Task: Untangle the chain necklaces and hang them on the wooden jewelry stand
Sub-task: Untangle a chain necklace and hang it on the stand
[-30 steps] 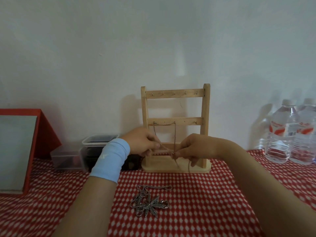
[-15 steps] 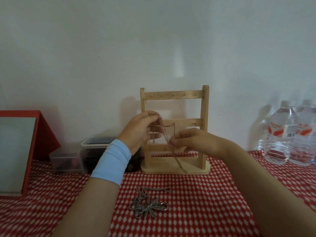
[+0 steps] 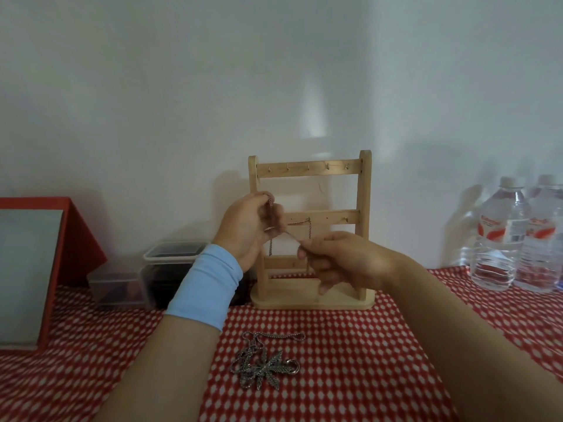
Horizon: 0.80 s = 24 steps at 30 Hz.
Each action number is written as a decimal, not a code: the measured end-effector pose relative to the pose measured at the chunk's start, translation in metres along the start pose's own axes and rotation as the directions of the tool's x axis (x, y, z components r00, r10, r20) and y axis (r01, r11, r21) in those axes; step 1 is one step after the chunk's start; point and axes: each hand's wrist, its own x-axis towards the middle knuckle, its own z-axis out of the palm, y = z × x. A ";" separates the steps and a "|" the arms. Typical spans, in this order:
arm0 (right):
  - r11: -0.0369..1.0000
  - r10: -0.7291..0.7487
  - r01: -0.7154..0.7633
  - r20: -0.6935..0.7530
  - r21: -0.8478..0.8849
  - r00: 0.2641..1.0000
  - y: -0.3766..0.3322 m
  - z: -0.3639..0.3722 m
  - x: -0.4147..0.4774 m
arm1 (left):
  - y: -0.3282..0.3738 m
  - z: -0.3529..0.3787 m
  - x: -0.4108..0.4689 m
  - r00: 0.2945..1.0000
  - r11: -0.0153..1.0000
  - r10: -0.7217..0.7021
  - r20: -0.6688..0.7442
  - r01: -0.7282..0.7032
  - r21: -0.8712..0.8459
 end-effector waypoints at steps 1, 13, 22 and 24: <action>0.999 0.021 -0.022 -0.028 -0.047 0.999 -0.002 -0.004 -0.002 | -0.001 -0.003 0.002 0.999 0.998 0.009 -0.036 -0.007 0.068; 0.728 -0.037 -0.125 -0.220 -0.674 0.975 -0.026 -0.012 -0.020 | -0.015 0.009 -0.012 0.929 0.442 -0.335 0.159 0.006 0.897; 0.670 -0.060 -0.184 -0.300 -0.719 0.952 -0.029 -0.012 -0.023 | -0.024 0.010 -0.012 0.926 0.361 -0.335 0.176 -0.047 0.931; 0.666 -0.101 -0.188 -0.338 -0.722 0.936 -0.032 -0.019 -0.024 | -0.028 0.010 -0.010 0.940 0.410 -0.299 0.166 -0.031 0.912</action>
